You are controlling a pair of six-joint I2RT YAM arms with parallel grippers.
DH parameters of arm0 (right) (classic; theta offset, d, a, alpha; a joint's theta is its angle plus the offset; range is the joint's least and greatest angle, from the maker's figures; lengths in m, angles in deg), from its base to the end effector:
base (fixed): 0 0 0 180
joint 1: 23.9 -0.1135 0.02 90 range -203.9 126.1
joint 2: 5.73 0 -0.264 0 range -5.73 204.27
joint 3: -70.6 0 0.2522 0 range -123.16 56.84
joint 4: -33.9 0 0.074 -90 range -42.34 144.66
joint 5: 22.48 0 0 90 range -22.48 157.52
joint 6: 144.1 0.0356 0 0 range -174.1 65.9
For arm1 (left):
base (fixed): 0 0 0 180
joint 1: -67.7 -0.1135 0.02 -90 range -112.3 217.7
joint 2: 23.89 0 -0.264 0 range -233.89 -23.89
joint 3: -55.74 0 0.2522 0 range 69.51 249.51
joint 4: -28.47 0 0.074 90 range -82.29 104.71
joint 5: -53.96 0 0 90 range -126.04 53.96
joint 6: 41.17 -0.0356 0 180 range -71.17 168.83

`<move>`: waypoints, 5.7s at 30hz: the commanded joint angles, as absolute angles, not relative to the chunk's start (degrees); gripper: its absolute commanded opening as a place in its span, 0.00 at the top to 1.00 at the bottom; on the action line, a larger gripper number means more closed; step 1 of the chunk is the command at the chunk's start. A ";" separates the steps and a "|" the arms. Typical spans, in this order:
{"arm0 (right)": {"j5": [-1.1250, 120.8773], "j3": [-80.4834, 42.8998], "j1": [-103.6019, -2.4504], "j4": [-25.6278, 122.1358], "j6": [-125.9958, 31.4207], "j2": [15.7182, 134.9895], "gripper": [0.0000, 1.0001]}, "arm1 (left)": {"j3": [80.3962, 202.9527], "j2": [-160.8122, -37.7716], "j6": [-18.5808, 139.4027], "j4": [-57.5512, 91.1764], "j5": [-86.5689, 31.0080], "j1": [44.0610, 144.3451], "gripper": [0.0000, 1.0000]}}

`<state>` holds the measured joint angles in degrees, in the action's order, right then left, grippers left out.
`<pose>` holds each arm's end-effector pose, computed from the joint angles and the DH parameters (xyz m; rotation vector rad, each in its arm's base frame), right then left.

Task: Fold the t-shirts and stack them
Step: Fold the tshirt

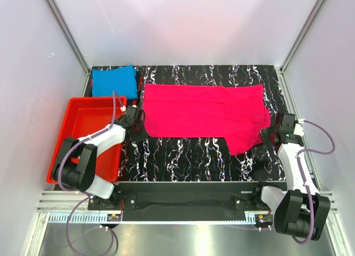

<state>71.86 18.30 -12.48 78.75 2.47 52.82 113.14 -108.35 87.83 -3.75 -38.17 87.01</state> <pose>0.1972 -0.0426 0.2260 1.4115 2.0338 0.2490 0.2600 -0.0897 0.1673 -0.4644 2.5975 -0.3103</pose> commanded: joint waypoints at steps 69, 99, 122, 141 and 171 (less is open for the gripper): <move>82.10 10.97 -12.30 85.01 -7.67 47.10 1.00 | 119.86 -114.23 86.19 -6.90 -36.93 86.07 1.00; 65.76 -25.84 -12.39 77.80 -27.03 84.51 1.00 | 159.85 -137.60 78.36 -23.60 -21.80 76.23 0.96; 63.56 -41.07 -12.39 79.56 -27.30 105.37 1.00 | 178.93 -151.94 75.90 -32.31 -26.37 73.94 1.00; 61.19 -47.57 -12.30 85.19 -22.91 106.24 1.00 | 177.79 -150.45 77.31 -31.35 -23.39 73.50 1.00; 61.37 -47.05 -12.03 82.04 -25.10 110.73 1.00 | 178.49 -154.31 78.71 -27.66 -18.03 70.60 0.99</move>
<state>62.15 -45.13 -12.37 83.93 -24.10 111.57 178.82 -154.58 78.87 -29.63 -19.68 70.95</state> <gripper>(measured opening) 0.011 0.024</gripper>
